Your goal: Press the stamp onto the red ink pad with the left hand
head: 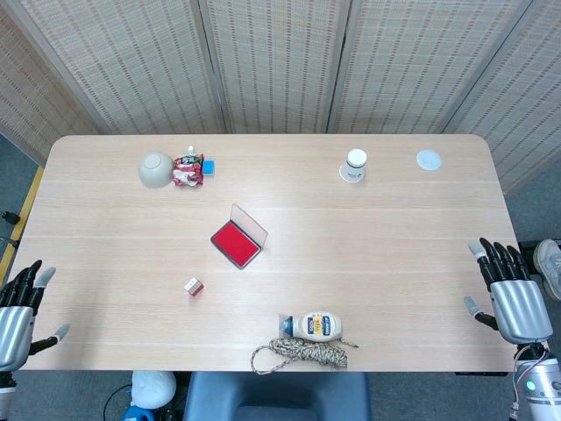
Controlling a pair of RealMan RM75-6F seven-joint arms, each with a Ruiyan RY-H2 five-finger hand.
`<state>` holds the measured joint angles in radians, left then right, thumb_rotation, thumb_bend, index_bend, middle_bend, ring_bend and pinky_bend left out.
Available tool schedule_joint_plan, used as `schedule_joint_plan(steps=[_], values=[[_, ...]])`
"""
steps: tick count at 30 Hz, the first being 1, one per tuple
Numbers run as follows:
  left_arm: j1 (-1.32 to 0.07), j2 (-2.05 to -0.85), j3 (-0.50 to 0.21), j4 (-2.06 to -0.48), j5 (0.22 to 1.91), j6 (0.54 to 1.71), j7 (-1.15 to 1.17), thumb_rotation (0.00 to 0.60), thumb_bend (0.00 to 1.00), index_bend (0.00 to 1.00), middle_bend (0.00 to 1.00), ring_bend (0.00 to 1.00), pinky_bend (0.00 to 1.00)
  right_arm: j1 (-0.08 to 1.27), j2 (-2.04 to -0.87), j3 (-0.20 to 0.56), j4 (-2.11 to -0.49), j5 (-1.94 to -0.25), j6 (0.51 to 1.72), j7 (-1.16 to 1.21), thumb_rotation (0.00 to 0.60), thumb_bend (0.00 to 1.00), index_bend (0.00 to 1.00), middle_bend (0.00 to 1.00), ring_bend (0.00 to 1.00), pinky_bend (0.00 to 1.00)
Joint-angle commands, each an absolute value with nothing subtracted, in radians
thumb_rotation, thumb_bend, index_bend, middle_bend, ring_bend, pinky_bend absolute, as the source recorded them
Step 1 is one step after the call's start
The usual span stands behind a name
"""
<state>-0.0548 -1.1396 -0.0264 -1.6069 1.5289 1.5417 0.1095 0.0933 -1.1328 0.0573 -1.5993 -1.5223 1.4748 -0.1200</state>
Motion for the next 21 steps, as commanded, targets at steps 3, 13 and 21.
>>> schedule_joint_plan(steps=[3,13,21], values=[[-0.067,-1.144,-0.025,-1.61,1.54,1.528,0.125,0.6,0.21,0.0,0.0,0.0,0.17,0.09,-1.131,0.049,-1.598,-1.527,1.474,-0.123,0.6,0.28,0.0,0.0,0.0,0.0],[-0.079,-1.15,-0.001,-1.61,1.626,1.544,0.129,0.6,0.21,0.0,0.0,0.0,0.17,0.063,-1.124,0.031,-1.6,-1.567,1.524,-0.103,0.6,0.28,0.0,0.0,0.0,0.0],[-0.163,-1.156,-0.034,-1.539,1.652,1.477,0.037,0.6,0.2,0.0,0.71,0.42,0.24,0.064,-1.127,0.043,-1.595,-1.555,1.524,-0.093,0.6,0.28,0.0,0.0,0.0,0.0]])
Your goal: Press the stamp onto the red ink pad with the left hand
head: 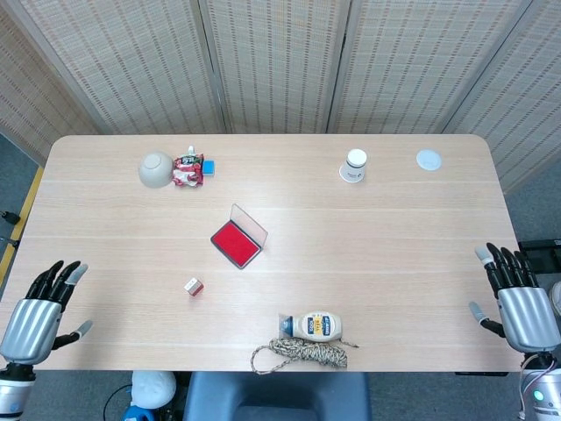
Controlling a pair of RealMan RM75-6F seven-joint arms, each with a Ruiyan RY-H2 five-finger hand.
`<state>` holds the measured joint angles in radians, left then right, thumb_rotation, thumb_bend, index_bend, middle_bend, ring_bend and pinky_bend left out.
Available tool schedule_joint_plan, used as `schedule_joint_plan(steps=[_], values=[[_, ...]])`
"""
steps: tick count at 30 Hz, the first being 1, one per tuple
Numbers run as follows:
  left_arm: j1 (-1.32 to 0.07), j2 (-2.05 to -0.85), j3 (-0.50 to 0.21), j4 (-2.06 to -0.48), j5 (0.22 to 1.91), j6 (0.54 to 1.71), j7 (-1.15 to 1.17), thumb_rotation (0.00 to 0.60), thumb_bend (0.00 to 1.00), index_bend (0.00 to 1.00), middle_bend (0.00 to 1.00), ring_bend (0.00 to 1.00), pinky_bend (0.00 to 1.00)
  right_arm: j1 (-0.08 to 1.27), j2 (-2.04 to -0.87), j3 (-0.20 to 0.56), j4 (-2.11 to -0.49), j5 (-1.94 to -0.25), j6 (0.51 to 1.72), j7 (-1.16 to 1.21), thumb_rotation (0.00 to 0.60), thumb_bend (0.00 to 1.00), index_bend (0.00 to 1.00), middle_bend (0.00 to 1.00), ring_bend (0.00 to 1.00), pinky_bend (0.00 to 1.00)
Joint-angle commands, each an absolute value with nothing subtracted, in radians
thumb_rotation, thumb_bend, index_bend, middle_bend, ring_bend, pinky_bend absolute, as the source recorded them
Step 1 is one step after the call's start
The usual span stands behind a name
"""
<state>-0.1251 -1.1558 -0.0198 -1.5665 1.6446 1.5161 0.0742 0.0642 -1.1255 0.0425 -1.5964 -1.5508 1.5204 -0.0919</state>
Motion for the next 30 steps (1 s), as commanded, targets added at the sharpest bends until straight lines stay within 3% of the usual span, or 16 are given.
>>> schedule_joint_plan(steps=[1,2,4,9,17,30], values=[[-0.183,-1.154,-0.039,-1.532,1.658,1.457,0.029,0.6,0.2,0.0,0.83,0.52,0.3,0.064,-1.129,0.043,-1.593,-1.557,1.525,-0.096,0.6,0.28,0.0,0.0,0.0,0.0],[-0.198,-1.153,-0.042,-1.527,1.662,1.442,0.023,0.6,0.2,0.0,0.92,0.6,0.36,0.064,-1.129,0.043,-1.593,-1.557,1.525,-0.098,0.6,0.28,0.0,0.0,0.0,0.0],[-0.23,-1.152,-0.048,-1.525,1.668,1.405,0.04,0.6,0.2,0.0,0.99,0.7,0.43,0.064,-1.131,0.044,-1.591,-1.555,1.524,-0.098,0.6,0.28,0.0,0.0,0.0,0.0],[-0.317,-1.142,-0.06,-1.557,1.682,1.298,0.087,0.6,0.2,0.04,1.0,0.81,0.56,0.076,-1.135,0.058,-1.586,-1.52,1.494,-0.103,0.6,0.28,0.0,0.0,0.0,0.0],[-0.424,-1.113,-0.08,-1.636,1.645,1.144,0.127,0.6,0.21,0.11,1.0,0.83,0.68,0.087,-1.141,0.071,-1.589,-1.488,1.47,-0.124,0.6,0.28,0.0,0.0,0.0,0.0],[-0.608,-1.15,-0.093,-1.585,1.556,0.872,0.116,0.6,0.21,0.3,1.0,0.84,0.7,0.112,-1.141,0.079,-1.585,-1.462,1.422,-0.13,0.6,0.28,0.0,0.0,0.0,0.0]])
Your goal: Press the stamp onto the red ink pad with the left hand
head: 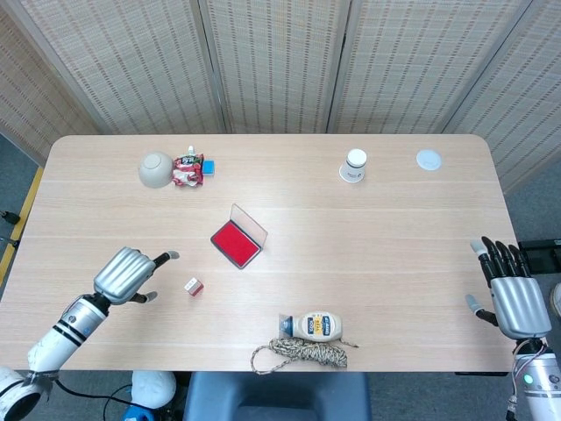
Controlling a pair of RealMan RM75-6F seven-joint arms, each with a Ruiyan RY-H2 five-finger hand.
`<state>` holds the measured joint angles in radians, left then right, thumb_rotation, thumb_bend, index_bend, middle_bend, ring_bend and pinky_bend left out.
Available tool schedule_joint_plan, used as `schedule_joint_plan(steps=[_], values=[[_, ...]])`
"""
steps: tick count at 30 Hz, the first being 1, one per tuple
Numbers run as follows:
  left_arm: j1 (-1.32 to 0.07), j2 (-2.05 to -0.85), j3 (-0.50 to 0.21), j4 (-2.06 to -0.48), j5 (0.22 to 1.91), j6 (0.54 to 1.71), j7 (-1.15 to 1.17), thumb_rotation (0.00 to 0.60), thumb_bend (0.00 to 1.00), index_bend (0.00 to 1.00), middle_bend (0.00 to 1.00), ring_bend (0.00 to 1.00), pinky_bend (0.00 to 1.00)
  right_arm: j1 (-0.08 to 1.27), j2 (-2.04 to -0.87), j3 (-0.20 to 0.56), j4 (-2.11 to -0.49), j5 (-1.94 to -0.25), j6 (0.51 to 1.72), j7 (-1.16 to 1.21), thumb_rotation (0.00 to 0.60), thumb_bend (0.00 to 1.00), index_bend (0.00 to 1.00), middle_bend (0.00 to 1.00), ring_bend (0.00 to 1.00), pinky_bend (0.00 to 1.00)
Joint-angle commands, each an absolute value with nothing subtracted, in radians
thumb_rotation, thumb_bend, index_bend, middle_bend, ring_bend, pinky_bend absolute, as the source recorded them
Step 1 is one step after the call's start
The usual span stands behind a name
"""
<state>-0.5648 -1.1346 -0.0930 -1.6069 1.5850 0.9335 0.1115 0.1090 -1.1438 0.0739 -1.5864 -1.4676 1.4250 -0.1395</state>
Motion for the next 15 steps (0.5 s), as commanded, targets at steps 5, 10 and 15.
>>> schedule_joint_plan(steps=[5,10,15], values=[[-0.652,-1.202,-0.089,-1.515,1.511,0.803,0.091,0.6,0.21,0.33,1.0,0.85,0.7,0.108,-1.139,0.091,-1.582,-1.445,1.436,-0.125,0.6,0.28,0.0,0.0,0.0,0.0],[-0.664,-1.245,-0.072,-1.476,1.503,0.797,0.066,0.6,0.21,0.33,1.0,0.85,0.7,0.102,-1.13,0.085,-1.583,-1.461,1.449,-0.105,0.6,0.28,0.0,0.0,0.0,0.0],[-0.682,-1.277,-0.053,-1.457,1.492,0.768,0.06,0.6,0.21,0.33,1.0,0.85,0.7,0.104,-1.122,0.072,-1.584,-1.483,1.442,-0.09,0.6,0.28,0.0,0.0,0.0,0.0]])
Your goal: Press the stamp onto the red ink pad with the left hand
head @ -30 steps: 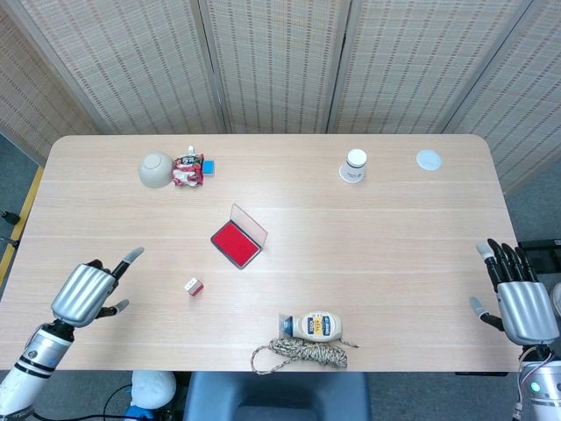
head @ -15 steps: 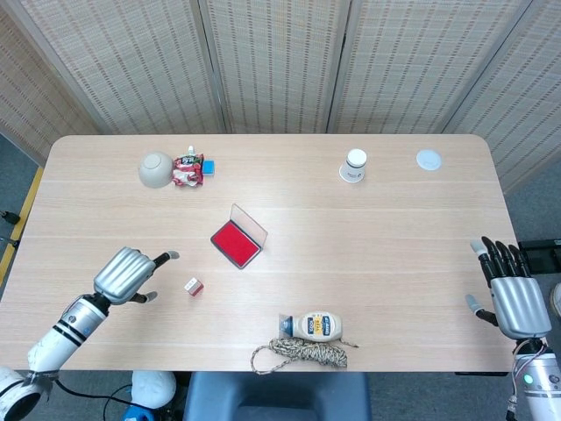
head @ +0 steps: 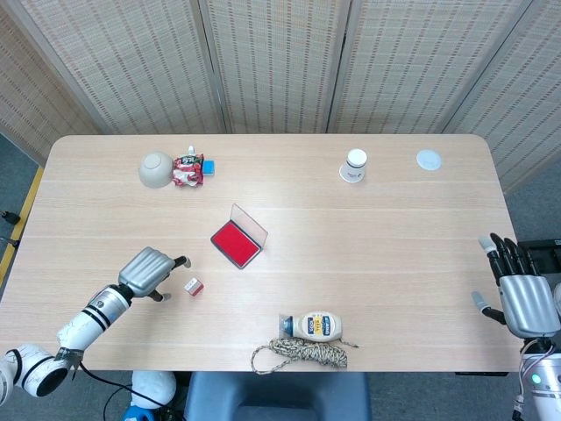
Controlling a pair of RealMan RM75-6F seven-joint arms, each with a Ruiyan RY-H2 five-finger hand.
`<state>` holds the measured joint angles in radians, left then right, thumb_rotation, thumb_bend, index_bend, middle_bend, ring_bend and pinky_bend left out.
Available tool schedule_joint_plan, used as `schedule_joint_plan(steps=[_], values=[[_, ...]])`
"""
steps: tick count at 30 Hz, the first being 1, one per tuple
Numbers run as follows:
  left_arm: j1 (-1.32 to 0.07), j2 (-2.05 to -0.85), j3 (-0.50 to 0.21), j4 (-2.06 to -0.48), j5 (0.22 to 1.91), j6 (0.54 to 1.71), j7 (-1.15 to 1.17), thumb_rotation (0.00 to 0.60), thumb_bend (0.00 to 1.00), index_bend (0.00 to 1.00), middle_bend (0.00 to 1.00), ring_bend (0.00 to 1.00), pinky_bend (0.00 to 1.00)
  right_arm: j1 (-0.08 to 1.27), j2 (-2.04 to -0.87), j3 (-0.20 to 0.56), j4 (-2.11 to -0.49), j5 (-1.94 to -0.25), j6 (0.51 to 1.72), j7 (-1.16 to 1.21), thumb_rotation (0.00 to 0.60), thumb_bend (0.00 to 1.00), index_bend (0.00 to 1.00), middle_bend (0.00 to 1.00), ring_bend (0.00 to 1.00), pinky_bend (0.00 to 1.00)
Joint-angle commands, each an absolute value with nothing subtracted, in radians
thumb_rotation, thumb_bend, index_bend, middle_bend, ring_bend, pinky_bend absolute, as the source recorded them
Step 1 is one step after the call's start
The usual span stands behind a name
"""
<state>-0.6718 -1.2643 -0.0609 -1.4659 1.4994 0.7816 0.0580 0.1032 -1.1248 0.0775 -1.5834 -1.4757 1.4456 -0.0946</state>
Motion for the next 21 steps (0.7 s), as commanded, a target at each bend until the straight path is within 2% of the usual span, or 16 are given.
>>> schedule_joint_plan(steps=[1,10,21], values=[[-0.685,-1.281,-0.051,-1.455,1.488,0.764,0.064,0.6,0.21,0.33,1.0,0.85,0.7,0.105,-1.121,0.07,-1.584,-1.486,1.441,-0.088,0.6,0.28,0.0,0.0,0.0,0.0],[-0.709,-1.31,-0.049,-1.451,1.463,0.759,0.1,0.6,0.24,0.37,1.0,0.85,0.7,0.096,-1.108,0.066,-1.585,-1.5,1.46,-0.061,0.6,0.28,0.0,0.0,0.0,0.0],[-0.741,-1.333,-0.039,-1.429,1.436,0.736,0.135,0.6,0.24,0.46,1.0,0.87,0.7,0.091,-1.102,0.066,-1.585,-1.504,1.472,-0.047,0.6,0.28,0.0,0.0,0.0,0.0]])
